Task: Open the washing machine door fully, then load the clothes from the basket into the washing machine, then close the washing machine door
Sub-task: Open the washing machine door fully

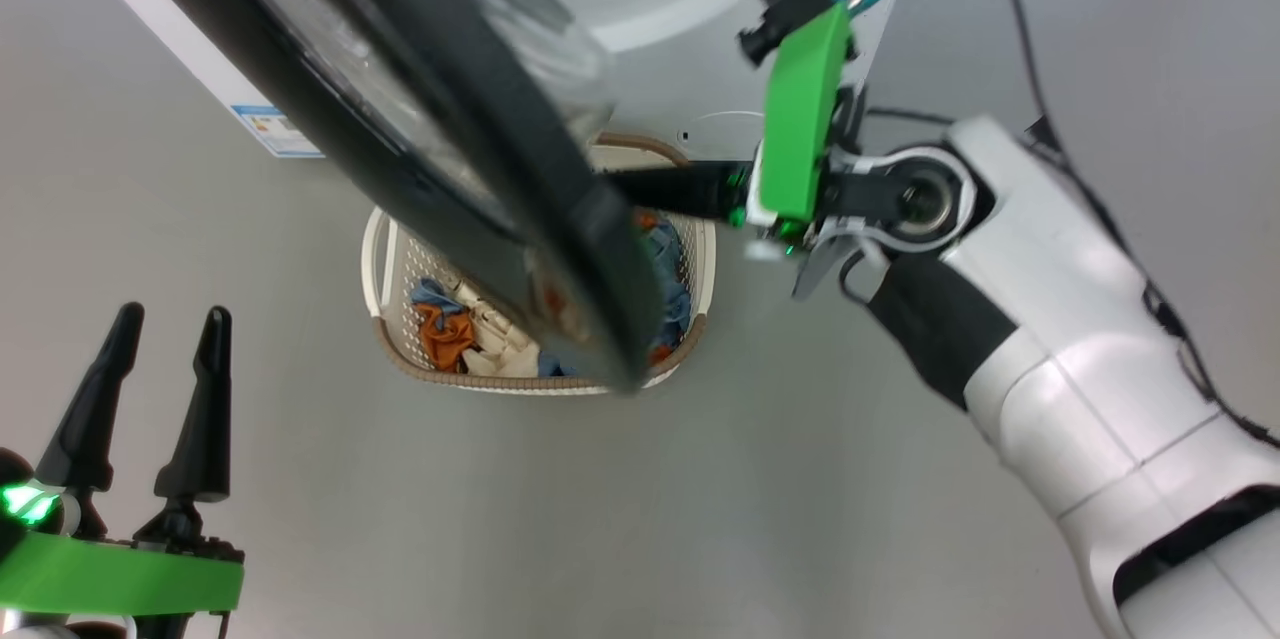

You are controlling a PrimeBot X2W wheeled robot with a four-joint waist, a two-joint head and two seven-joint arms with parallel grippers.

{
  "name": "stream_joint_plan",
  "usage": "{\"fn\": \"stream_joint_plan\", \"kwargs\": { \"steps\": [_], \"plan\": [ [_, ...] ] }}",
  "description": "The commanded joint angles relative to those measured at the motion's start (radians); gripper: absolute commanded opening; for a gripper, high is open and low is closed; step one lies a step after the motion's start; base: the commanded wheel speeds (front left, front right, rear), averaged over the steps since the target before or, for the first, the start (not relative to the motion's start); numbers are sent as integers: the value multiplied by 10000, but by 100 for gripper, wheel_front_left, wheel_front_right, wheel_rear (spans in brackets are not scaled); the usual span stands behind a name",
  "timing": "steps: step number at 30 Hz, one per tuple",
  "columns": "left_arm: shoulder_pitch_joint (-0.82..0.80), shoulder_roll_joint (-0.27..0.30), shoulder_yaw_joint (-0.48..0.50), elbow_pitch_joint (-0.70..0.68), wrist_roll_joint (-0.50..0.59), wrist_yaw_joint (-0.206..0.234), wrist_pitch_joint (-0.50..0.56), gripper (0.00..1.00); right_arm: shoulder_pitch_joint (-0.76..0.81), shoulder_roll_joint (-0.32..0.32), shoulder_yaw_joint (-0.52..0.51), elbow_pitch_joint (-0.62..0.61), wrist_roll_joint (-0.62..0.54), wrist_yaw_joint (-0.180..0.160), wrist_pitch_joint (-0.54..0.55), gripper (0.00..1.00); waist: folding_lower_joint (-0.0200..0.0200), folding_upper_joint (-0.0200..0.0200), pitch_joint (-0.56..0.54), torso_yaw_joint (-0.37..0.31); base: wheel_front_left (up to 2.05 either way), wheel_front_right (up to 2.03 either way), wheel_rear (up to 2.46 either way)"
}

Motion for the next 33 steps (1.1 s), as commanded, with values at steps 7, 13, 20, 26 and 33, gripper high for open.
{"fn": "stream_joint_plan", "kwargs": {
  "steps": [7, 13, 20, 26, 33],
  "plan": [
    [-46, 224, 476, -100, 181, -25, -63, 100, 1007, 366, 1256, -1635, 754, 31, -172, 0, -1, -1, -245, 106, 0, 0, 0],
    [-78, 157, 547, -56, 178, -25, -63, 100, 1287, 318, 2012, -2380, 1353, 31, -612, 0, -1, -1, -336, 203, 0, 0, 0],
    [-73, 148, 614, 32, 186, -25, -63, 100, 1232, 95, 3065, -2955, 2277, 31, -1294, 0, -1, -1, -411, 222, 0, 0, 0],
    [-48, 101, 649, 89, 193, -25, -63, 100, 1063, -144, 3984, -3506, 3123, 31, -1951, 0, -1, -1, -481, 189, 0, 0, 0],
    [21, 19, 799, 128, 236, -25, -63, 100, 602, -916, 5361, -4499, 4537, 31, -3140, 0, -1, -1, -655, 87, 0, 0, 0]
  ]
}}
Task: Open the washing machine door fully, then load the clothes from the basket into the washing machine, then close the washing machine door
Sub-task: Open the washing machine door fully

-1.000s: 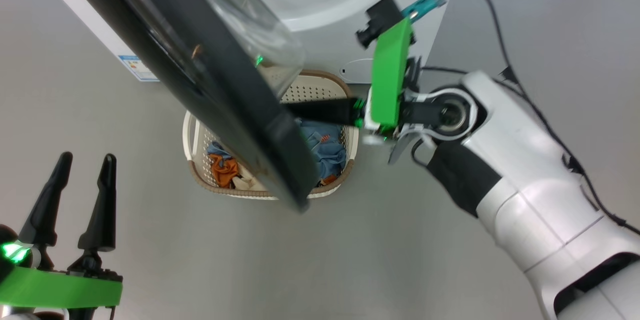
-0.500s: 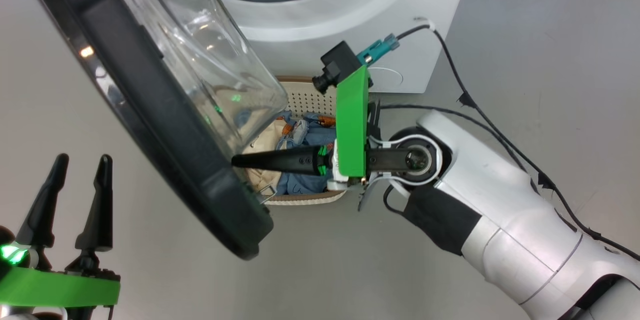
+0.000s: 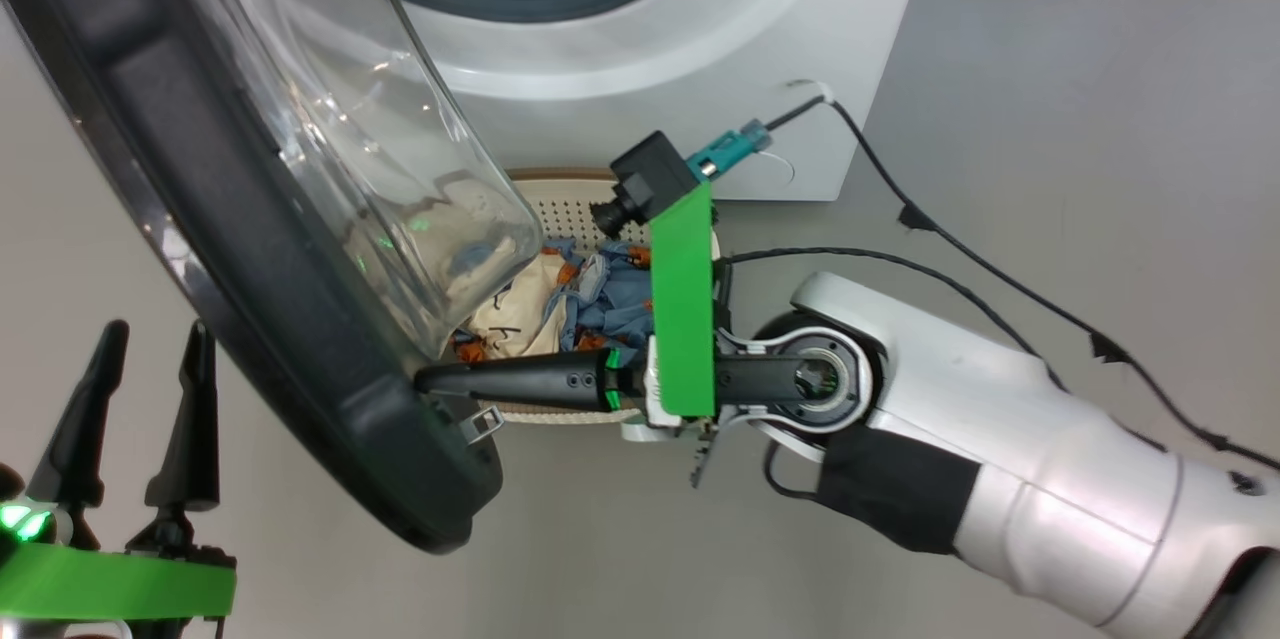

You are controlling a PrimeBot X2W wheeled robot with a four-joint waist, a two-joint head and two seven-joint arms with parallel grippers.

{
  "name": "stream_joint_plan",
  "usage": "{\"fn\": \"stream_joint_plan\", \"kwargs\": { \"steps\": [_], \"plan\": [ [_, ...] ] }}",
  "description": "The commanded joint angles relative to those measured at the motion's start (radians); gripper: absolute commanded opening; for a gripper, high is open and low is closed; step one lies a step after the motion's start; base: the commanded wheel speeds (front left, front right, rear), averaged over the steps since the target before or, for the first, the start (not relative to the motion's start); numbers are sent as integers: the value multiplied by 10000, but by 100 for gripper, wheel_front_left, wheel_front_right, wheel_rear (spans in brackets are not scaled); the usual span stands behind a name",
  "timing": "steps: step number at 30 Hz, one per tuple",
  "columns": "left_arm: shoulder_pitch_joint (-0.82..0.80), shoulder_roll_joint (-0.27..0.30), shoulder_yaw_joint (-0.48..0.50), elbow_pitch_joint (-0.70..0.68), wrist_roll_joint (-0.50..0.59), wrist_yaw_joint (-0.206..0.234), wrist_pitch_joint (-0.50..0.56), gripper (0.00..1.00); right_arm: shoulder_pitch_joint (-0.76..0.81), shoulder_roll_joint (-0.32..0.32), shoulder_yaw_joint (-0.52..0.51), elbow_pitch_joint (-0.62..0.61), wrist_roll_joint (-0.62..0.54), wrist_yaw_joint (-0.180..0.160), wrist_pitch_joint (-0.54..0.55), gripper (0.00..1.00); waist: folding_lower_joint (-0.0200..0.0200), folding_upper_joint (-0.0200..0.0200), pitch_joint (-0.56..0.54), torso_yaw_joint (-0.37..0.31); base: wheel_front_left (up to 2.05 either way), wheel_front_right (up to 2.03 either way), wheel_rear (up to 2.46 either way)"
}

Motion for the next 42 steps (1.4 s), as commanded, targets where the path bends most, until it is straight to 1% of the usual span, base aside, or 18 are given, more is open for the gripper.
{"fn": "stream_joint_plan", "kwargs": {
  "steps": [1, 4, 8, 14, 20, 25, 26, 27, 28, 31, 32, 36, 40, 42],
  "plan": [
    [-60, 302, 448, -148, 159, -25, -63, 100, -40, 37, 139, -463, 283, 31, -297, 0, -1, 0, -77, -48, 0, 0, 0],
    [-9, 298, 482, -120, 186, -25, -63, 100, -230, -614, 712, -1154, 912, 31, -1013, 0, -1, 0, -177, -129, 0, 0, 0],
    [76, 262, 623, -95, 223, -25, -63, 100, -390, -1533, 1180, -2286, 1648, 31, -2013, 0, -1, 0, -314, -298, 0, 0, 0],
    [236, 197, 705, -99, 342, -25, -63, 100, -235, -2723, 1472, -3757, 2227, 31, -3136, 0, -1, 0, -527, -531, 0, 0, 0],
    [448, 146, 786, -75, 422, -25, -63, 100, 416, -3565, 1499, -4803, 2263, 31, -3829, 0, -1, 0, -743, -700, 0, 0, 0],
    [663, 99, 924, -61, 491, -25, -63, 100, 964, -3963, 1501, -5403, 2020, 31, -4740, 0, -1, 0, -910, -864, 0, 0, 0],
    [744, 88, 985, -57, 512, -25, -63, 100, 1121, -4081, 1502, -5484, 1695, 31, -5299, 15, -1, 0, -952, -934, 0, 0, 0],
    [777, 81, 1018, -54, 519, -25, -63, 100, 1180, -4111, 1502, -5467, 1437, 31, -5671, 49, -1, 0, -968, -974, 0, 0, 0],
    [803, 74, 1045, -55, 526, -25, -63, 100, 1255, -4112, 1502, -5444, 1192, 31, -6054, 100, -1, 0, -972, -1006, 0, 0, 0],
    [845, 71, 1112, -54, 529, -25, -63, 100, 1464, -4104, 1502, -5226, 488, 31, -6992, 100, -1, 0, -975, -1101, 0, 0, 0],
    [845, 71, 1112, -54, 529, -25, -63, 100, 1464, -4104, 1502, -5226, 488, 31, -6992, 100, -1, 0, -975, -1101, 0, 0, 0],
    [868, 79, 1160, -84, 523, -25, -63, 100, 1669, -4016, 1482, -4789, -484, 31, -7605, 100, -1, 0, -960, -1213, 0, 0, 0],
    [883, 91, 1186, -101, 509, -25, -63, 100, 1888, -3861, 1119, -3639, -1796, 31, -7833, 100, -1, 0, -964, -1304, 0, 0, 0],
    [899, 78, 1206, -103, 512, -25, -63, 100, 2203, -3619, 337, -2786, -2677, 31, -7842, 100, -1, 0, -992, -1341, 0, 0, 0]
  ]
}}
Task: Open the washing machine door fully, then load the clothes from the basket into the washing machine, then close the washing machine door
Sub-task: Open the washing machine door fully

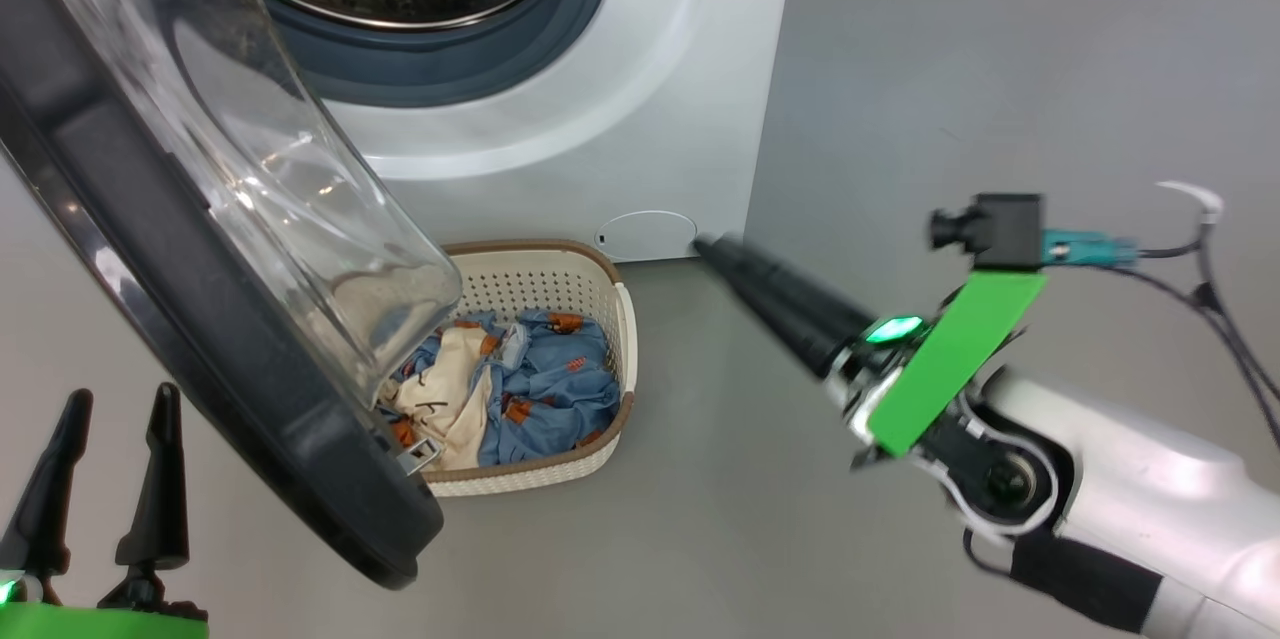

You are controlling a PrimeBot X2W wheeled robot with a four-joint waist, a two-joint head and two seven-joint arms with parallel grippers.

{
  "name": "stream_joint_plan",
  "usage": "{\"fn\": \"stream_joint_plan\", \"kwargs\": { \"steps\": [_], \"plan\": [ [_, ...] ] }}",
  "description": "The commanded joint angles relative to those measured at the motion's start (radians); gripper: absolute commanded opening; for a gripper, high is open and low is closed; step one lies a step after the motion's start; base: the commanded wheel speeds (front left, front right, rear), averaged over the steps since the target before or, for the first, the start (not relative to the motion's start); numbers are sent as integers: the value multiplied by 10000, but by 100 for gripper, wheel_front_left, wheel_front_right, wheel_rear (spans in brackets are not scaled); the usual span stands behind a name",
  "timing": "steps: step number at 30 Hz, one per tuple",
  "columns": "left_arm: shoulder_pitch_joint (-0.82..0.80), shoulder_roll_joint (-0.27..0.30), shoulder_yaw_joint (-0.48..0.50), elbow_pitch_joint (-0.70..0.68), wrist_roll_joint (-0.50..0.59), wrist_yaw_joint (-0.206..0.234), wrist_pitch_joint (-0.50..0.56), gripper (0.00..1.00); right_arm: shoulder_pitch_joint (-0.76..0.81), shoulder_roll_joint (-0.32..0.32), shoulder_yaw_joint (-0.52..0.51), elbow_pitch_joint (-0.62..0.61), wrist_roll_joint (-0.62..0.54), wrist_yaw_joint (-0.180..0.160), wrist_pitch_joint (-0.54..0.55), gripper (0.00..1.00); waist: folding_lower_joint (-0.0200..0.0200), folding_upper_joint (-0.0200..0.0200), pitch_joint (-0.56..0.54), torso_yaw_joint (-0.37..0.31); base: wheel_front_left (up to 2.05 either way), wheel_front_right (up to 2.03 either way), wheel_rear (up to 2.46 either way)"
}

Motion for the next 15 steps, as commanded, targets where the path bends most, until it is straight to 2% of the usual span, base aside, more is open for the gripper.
{"fn": "stream_joint_plan", "kwargs": {
  "steps": [1, 7, 15],
  "plan": [
    [-190, 249, 447, -216, 89, -25, -63, 100, 625, 252, -779, 406, -906, 31, -126, 100, -1, 0, -36, -32, 0, 0, 0],
    [-159, 211, 447, -219, 83, -25, -63, 100, 1907, 1549, -3231, 2032, -4335, 31, -129, 100, -1, 0, -86, -41, 0, 0, 0],
    [-177, 205, 446, -218, 88, -25, -63, 100, 3391, 3251, -6166, 3023, -9425, 31, -130, 100, -1, 0, -101, -49, 0, 0, 0]
  ]
}}
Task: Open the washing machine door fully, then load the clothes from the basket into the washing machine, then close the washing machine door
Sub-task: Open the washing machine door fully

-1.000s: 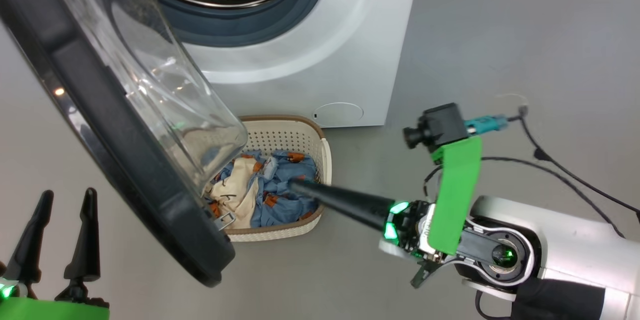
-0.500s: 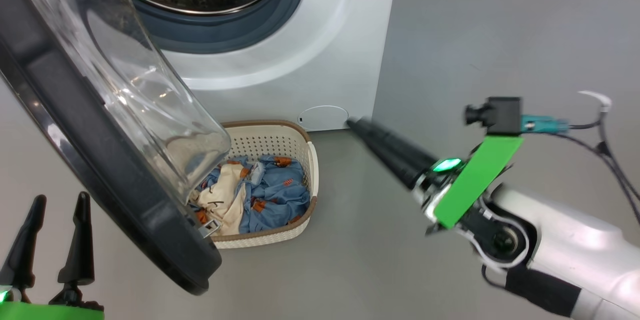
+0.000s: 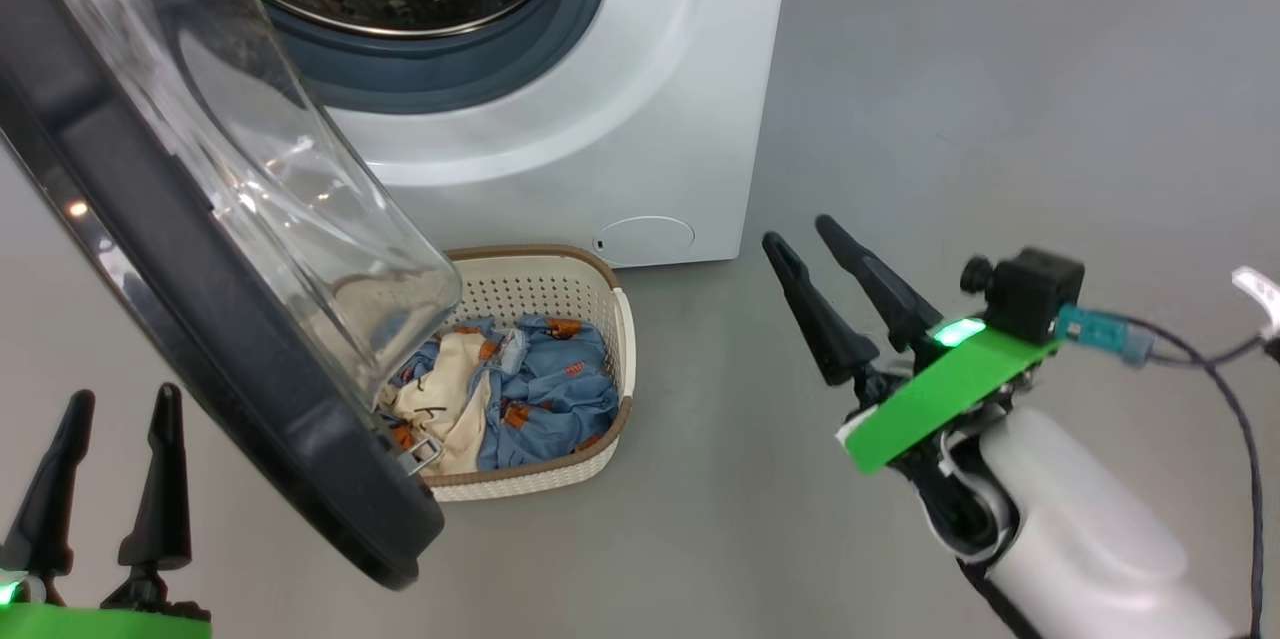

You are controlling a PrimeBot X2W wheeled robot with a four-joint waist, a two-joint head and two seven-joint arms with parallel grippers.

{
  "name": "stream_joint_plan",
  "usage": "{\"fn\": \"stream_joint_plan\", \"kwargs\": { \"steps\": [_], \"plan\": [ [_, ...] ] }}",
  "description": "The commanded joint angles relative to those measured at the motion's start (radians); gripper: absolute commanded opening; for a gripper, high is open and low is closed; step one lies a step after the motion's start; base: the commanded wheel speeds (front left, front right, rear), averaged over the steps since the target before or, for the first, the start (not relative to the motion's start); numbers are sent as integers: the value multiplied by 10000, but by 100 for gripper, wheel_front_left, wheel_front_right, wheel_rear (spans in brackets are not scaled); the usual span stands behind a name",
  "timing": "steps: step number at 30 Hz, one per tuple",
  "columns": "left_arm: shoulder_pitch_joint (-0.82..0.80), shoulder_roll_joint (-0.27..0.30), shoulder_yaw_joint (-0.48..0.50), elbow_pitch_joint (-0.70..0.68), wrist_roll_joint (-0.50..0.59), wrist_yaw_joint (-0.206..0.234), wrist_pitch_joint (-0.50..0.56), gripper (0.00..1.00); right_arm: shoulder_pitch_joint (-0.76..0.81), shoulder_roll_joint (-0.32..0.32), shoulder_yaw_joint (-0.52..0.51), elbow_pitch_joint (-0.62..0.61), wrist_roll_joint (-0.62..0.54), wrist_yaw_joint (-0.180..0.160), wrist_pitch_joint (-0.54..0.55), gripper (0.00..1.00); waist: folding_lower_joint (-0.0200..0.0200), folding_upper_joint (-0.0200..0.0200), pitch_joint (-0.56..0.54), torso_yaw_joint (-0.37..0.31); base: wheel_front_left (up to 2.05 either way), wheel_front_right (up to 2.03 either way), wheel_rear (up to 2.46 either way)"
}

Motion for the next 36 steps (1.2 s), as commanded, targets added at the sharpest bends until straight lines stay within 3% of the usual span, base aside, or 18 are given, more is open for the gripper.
{"fn": "stream_joint_plan", "kwargs": {
  "steps": [1, 7, 13, 27, 36],
  "plan": [
    [-184, 261, 417, -215, 88, -27, -63, 100, 515, 452, -542, -141, -1315, 29, -119, 100, 0, 0, -7, -5, 0, 0, 0],
    [-181, 200, 428, -193, 92, -27, -63, 100, 2069, 1711, -2536, -708, -4816, 29, -119, 100, 0, 0, -92, 11, 0, 0, 0],
    [-133, 123, 465, -166, 191, -27, -63, 100, 3663, 2147, -3496, -1645, -6846, 29, -119, 100, 0, 0, -203, -21, 0, 0, 0],
    [169, -149, 354, -33, 499, -27, -63, 100, 5804, 2181, -4817, -3970, -7807, 29, -120, 100, 0, 0, -598, -27, 0, 0, 0],
    [462, -251, 371, 202, 740, -27, -63, 100, 6413, 2182, -5264, -4619, -8206, 29, -120, 100, 0, 0, -884, -87, 0, 0, 0]
  ]
}}
